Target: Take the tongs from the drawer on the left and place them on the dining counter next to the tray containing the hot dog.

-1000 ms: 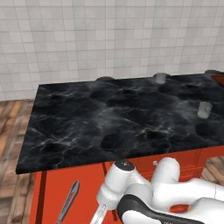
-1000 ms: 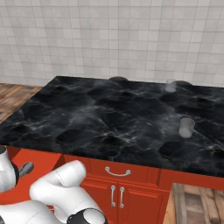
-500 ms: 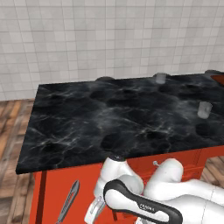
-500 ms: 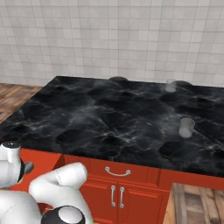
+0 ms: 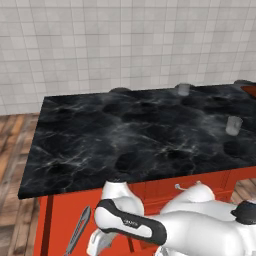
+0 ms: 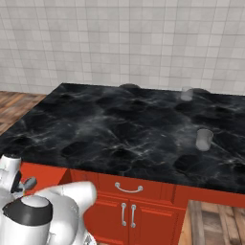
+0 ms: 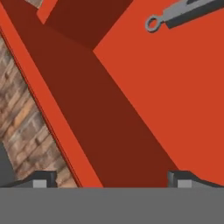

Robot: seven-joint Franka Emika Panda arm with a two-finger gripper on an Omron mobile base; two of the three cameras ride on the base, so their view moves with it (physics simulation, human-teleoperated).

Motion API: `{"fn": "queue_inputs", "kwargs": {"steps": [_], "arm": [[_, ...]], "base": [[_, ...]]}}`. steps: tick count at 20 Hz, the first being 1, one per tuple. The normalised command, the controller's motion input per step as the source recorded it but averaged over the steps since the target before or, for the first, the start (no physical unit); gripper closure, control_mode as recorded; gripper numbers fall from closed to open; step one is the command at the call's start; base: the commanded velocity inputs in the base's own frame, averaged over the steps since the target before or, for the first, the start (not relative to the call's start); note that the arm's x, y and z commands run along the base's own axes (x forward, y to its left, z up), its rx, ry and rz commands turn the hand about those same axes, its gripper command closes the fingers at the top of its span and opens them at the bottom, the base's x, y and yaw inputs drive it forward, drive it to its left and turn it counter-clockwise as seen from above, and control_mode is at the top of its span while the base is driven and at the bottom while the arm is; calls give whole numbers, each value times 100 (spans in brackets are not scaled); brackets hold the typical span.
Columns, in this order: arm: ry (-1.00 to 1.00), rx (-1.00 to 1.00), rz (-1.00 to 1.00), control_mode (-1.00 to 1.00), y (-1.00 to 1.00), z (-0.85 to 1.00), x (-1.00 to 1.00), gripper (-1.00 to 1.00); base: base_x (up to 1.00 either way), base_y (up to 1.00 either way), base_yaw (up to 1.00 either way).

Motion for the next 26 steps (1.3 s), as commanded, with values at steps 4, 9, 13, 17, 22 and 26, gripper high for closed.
{"fn": "queue_inputs", "kwargs": {"steps": [4, 9, 13, 17, 22, 26], "arm": [[13, -15, 9, -100, 36, -36, 0, -100], [7, -12, 7, -100, 30, -31, -2, -100], [5, -10, 8, -100, 24, -34, -30, -100], [2, -14, 9, -100, 39, -48, -71, -100], [1, -13, 8, -100, 37, -47, -85, -100], [0, -9, 2, -100, 15, -27, -78, -100]], "base": [[0, 0, 0], [0, 0, 0], [0, 0, 0], [0, 0, 0], [0, 0, 0], [0, 0, 0]]}}
